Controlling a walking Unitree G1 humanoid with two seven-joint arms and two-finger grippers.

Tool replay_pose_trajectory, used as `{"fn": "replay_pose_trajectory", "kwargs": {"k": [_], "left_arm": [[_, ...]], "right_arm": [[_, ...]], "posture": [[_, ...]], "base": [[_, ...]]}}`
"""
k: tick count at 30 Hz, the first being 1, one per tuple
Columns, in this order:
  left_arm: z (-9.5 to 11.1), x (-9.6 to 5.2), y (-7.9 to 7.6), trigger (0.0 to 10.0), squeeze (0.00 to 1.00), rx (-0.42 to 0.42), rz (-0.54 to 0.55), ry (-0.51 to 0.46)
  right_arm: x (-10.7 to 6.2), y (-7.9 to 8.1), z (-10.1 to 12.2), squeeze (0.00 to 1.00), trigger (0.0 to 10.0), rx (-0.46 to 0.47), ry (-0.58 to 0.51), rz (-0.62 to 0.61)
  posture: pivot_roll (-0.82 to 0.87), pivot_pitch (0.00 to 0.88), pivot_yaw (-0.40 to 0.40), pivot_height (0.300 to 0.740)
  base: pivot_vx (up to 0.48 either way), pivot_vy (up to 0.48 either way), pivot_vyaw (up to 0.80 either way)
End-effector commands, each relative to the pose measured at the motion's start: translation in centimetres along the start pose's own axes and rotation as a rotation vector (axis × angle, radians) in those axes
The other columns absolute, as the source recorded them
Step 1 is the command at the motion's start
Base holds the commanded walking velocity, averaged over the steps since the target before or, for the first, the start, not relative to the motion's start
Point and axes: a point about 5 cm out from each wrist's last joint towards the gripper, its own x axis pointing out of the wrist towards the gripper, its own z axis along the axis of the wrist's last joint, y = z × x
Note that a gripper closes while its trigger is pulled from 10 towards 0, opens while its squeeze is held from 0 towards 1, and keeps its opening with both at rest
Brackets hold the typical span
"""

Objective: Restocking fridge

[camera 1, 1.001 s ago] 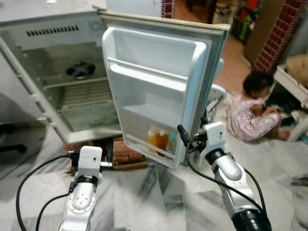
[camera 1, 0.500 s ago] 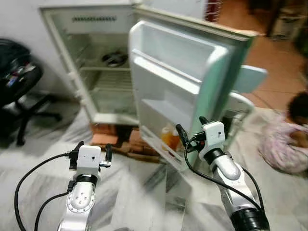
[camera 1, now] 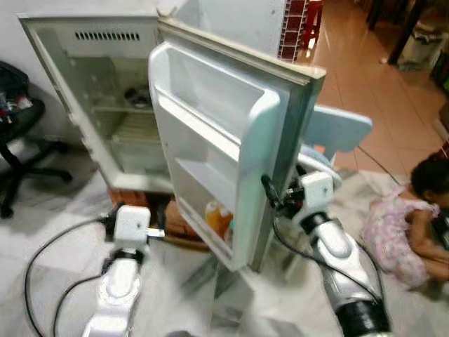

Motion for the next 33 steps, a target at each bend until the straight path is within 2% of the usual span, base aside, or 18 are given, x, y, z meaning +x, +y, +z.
{"fn": "replay_pose_trajectory", "kwargs": {"k": [1,4,7,8,13,14,16,17,18,19,21,24,26,28,29,30,31,33], "left_arm": [[-0.4,-0.5,0.3,10.0,0.00,0.008,0.002,0.023],[-2.0,-1.8,0.9,10.0,0.00,0.033,0.007,0.089],[-2.8,-2.6,1.2,10.0,0.00,0.038,0.004,0.123],[-3.6,-3.5,1.2,10.0,0.00,0.040,-0.009,0.162],[-4.6,-4.4,1.1,10.0,0.00,0.058,-0.024,0.203],[-4.7,-4.6,0.8,10.0,0.00,0.060,-0.033,0.216],[-4.8,-4.8,0.5,10.0,0.00,0.061,-0.043,0.226],[-4.8,-4.8,0.5,10.0,0.00,0.061,-0.043,0.226],[-4.8,-4.8,0.3,10.0,0.00,0.064,-0.050,0.228],[-4.8,-4.9,0.2,10.0,0.00,0.070,-0.058,0.228],[-4.8,-5.0,0.2,10.0,0.00,0.073,-0.062,0.230],[-4.8,-4.9,0.3,10.0,0.00,0.076,-0.068,0.234],[-4.9,-4.9,0.2,10.0,0.00,0.076,-0.071,0.236],[-4.8,-4.7,0.0,10.0,0.00,0.074,-0.077,0.232],[-4.7,-4.5,-0.2,10.0,0.00,0.072,-0.084,0.227],[-4.7,-4.5,-0.2,10.0,0.00,0.072,-0.084,0.227],[-4.7,-4.4,-0.3,10.0,0.00,0.072,-0.092,0.224],[-4.7,-4.3,-0.3,10.0,0.00,0.073,-0.098,0.225]], "right_arm": [[-1.0,0.1,-0.5,0.00,10.0,0.041,0.026,0.059],[-2.3,-0.2,-1.8,0.00,10.0,0.069,0.107,0.140],[-2.7,-0.5,-2.4,0.00,10.0,0.084,0.149,0.166],[-2.9,-0.8,-2.9,0.00,10.0,0.081,0.180,0.184],[-2.6,-1.5,-3.6,0.00,10.0,0.044,0.232,0.184],[-1.9,-2.4,-3.8,0.00,10.0,-0.004,0.268,0.128],[-0.7,-3.4,-3.5,0.00,10.0,-0.034,0.292,0.031],[-0.7,-3.4,-3.5,0.00,10.0,-0.034,0.292,0.031],[-0.1,-4.1,-3.2,0.00,10.0,-0.061,0.304,-0.044],[0.9,-5.7,-2.6,0.00,10.0,-0.069,0.337,-0.212],[1.4,-6.7,-1.8,0.00,10.0,-0.026,0.329,-0.306],[2.4,-7.4,-0.2,0.00,10.0,-0.008,0.256,-0.370],[2.9,-7.1,0.3,0.00,10.0,0.049,0.219,-0.355],[3.8,-5.6,0.9,0.00,10.0,0.155,0.158,-0.249],[4.3,-3.5,1.7,0.00,10.0,0.307,0.099,-0.084],[4.3,-3.5,1.7,0.00,10.0,0.307,0.099,-0.084],[4.2,-1.2,2.9,0.00,10.0,0.478,0.027,0.118],[3.5,0.6,4.4,0.00,10.0,0.590,-0.032,0.303]], "posture": [[-0.01,0.055,0.036,0.740],[-0.01,0.056,0.035,0.740],[-0.01,0.061,0.033,0.740],[0.00,0.064,0.034,0.740],[0.01,0.067,0.030,0.740],[0.02,0.069,0.030,0.740],[0.03,0.068,0.029,0.740],[0.03,0.068,0.029,0.740],[0.03,0.069,0.028,0.740],[0.03,0.070,0.028,0.740],[0.03,0.070,0.029,0.740],[0.03,0.072,0.028,0.740],[0.03,0.072,0.028,0.740],[0.03,0.069,0.028,0.740],[0.03,0.068,0.030,0.740],[0.03,0.068,0.030,0.740],[0.02,0.067,0.031,0.740],[0.02,0.067,0.031,0.740]], "base": [[0.000,0.000,0.00],[0.000,0.000,0.00],[0.000,0.000,0.00],[0.000,0.000,0.00],[0.000,0.000,0.00],[0.000,0.000,0.00],[0.000,0.000,0.00],[0.000,0.000,0.00],[0.000,0.000,0.00],[0.000,0.000,0.00],[0.000,0.000,0.00],[0.000,0.000,0.00],[0.000,0.000,0.00],[0.000,0.000,0.00],[0.000,0.000,0.00],[0.000,0.000,0.00],[0.000,0.000,0.00],[0.000,0.000,0.00]]}}
